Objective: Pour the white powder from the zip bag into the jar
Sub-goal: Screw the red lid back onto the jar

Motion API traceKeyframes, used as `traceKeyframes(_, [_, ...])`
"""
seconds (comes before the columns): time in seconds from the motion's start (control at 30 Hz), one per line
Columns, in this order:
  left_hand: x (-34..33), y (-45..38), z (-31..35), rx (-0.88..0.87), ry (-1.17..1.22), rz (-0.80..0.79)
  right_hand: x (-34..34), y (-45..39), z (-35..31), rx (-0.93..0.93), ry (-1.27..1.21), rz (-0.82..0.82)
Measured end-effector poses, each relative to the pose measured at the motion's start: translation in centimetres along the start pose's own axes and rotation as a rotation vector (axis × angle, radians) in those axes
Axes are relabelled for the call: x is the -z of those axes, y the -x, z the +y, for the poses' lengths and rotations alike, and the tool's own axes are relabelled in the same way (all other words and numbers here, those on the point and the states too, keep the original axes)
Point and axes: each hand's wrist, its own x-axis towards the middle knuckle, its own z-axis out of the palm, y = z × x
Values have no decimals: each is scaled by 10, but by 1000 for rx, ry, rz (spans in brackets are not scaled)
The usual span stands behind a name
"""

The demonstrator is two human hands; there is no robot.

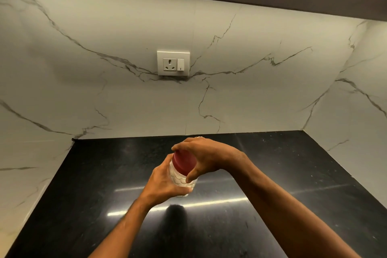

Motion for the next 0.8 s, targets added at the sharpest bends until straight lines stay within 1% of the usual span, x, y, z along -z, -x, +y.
traceKeyframes(0.23, [6,8,2,10,5,-70,3,8,-11,17,-16,-61])
traceKeyframes(0.47, [9,8,-1,26,12,-83,-4,11,-19,-37,-13,35])
traceKeyframes(0.57, [11,9,2,24,11,-90,-5,12,-22,-41,-30,36])
traceKeyframes(0.8, [11,9,7,2,-23,-74,-2,11,-28,-134,0,70])
